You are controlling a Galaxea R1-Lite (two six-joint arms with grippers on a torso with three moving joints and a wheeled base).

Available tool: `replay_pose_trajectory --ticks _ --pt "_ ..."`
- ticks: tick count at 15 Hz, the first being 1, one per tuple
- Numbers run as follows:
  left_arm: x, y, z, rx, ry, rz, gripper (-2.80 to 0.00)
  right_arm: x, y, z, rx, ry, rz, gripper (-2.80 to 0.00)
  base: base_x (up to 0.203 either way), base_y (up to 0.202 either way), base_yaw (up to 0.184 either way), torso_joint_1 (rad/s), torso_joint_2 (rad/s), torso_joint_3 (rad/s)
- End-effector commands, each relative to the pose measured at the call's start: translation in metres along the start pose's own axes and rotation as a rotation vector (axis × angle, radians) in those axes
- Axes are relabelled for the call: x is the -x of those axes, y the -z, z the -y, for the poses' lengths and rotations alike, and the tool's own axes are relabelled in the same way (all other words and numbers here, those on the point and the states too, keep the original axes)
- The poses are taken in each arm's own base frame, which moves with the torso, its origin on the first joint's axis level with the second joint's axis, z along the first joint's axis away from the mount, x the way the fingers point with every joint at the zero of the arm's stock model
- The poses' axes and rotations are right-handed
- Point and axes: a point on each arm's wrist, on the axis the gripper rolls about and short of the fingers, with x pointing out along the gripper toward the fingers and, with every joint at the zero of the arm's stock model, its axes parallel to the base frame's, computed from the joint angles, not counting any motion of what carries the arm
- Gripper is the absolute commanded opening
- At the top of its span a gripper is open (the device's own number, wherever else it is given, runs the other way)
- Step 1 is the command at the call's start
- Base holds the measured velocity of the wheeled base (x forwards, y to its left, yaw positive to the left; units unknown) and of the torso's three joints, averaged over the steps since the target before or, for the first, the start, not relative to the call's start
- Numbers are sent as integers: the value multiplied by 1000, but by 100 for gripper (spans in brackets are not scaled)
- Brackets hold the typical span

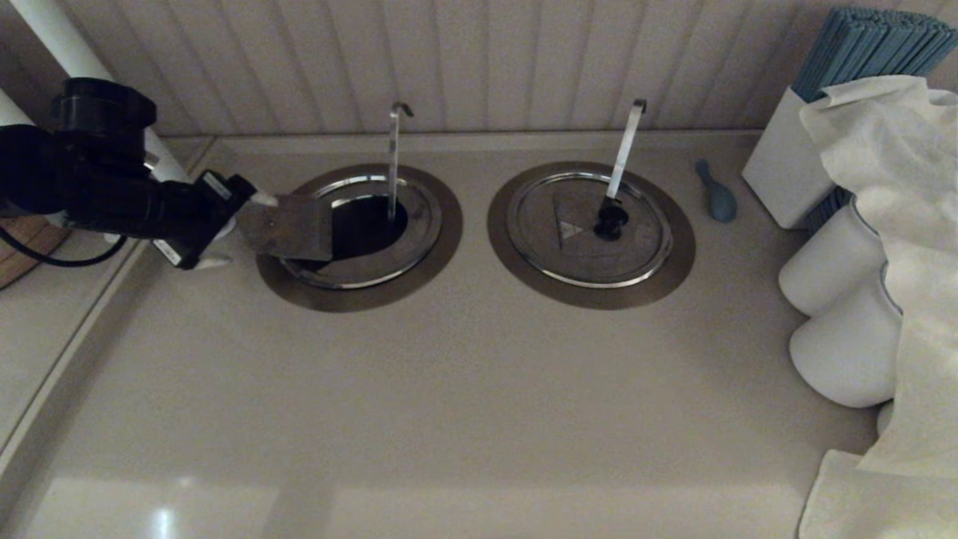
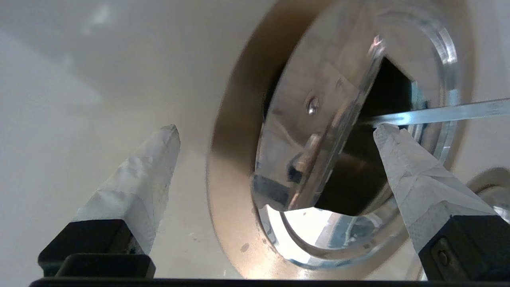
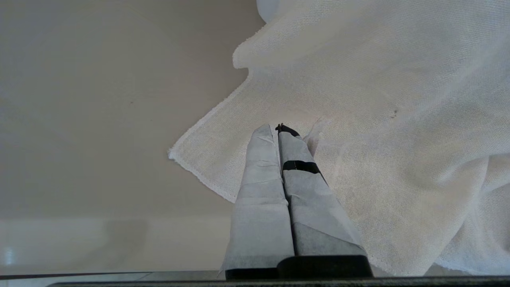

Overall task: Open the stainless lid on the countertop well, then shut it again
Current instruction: Close the lid

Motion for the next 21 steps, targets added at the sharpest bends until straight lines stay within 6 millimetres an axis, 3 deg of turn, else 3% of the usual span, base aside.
replay_pose_trajectory --ticks 1,15,21 --pt "4 0 -4 11 -2 -5 0 0 0 0 0 0 -1 -280 0 0 0 0 0 0" --pt "-1 -2 -11 64 258 -31 0 0 0 0 -1 0 0 -280 0 0 0 0 0 0" --pt "4 -3 -9 63 274 -21 0 0 0 0 -1 0 0 -280 0 0 0 0 0 0"
